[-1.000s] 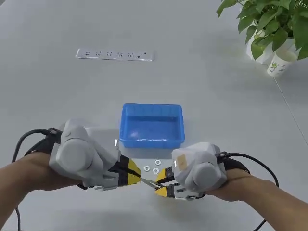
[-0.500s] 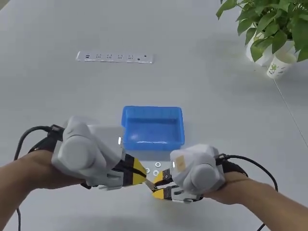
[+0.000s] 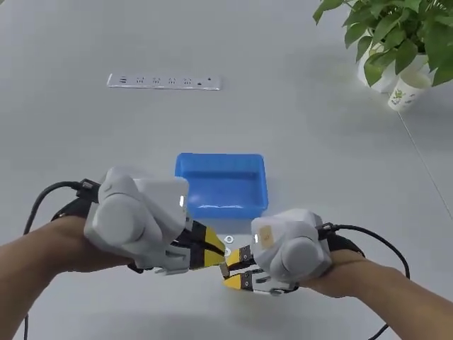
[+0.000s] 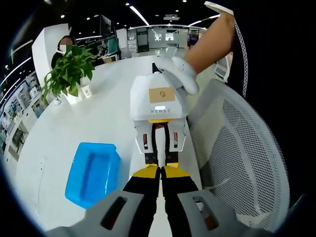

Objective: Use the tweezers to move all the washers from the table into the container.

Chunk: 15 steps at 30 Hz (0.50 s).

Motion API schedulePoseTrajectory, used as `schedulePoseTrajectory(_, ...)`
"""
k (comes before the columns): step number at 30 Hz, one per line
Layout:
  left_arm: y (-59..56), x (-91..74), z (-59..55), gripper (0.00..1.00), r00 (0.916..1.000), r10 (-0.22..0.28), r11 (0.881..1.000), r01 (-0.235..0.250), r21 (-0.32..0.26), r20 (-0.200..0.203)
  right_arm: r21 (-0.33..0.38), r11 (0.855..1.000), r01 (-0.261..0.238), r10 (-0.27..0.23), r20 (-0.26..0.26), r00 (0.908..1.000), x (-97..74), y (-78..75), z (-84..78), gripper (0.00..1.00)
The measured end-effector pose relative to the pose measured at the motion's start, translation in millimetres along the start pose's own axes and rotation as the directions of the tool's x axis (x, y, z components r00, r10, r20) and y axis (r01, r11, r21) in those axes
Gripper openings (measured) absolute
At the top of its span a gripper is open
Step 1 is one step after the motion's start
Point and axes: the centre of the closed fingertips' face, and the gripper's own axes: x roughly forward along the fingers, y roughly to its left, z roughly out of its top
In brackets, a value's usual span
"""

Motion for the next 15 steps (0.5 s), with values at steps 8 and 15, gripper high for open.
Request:
schedulePoseTrajectory(8,-1.8,12.2,-8.5,0.09,0.9996,-0.023,1.000,0.023,0.006,-0.017,0.005,1.000,0.006,-0.006,0.000,1.0000,-2.3,0.4,-2.1,0.11)
schedulePoseTrajectory(15,-3.0,21.3,-9.3,0.12,0.9992,-0.028,1.000,0.028,-0.013,0.027,0.009,1.000,0.010,-0.010,0.001,1.0000,-3.6,0.2,-3.4,0.11)
